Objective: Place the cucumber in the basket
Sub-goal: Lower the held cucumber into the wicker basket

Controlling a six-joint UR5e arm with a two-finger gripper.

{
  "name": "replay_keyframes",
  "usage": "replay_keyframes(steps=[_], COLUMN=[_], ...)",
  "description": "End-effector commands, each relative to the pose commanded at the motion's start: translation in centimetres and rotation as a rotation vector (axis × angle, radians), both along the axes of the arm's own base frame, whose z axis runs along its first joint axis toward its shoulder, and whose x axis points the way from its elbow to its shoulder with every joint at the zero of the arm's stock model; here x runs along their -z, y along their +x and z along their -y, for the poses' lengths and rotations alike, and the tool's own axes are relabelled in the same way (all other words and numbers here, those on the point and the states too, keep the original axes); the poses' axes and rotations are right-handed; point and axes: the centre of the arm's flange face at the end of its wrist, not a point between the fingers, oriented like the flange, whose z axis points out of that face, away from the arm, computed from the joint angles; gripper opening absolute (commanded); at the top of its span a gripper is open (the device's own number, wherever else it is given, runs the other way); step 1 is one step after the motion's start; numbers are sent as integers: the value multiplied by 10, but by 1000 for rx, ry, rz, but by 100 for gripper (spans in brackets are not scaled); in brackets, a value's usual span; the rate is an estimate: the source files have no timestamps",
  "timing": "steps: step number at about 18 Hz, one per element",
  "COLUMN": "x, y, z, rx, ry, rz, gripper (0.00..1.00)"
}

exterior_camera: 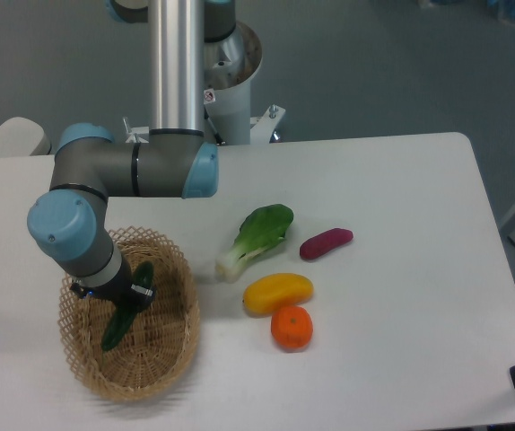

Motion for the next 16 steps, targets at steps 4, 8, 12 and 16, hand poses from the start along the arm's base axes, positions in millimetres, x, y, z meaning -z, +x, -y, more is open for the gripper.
replay_keyframes(steps=[4, 8, 12, 16], x=[-13, -45, -95, -142], y=[-3, -11, -40, -98], z=[-5, -19, -33, -28], rx=[6, 4, -27, -30], ry=[20, 76, 165, 234], rz=[-19, -46, -88, -134], gripper=[100, 100, 100, 100])
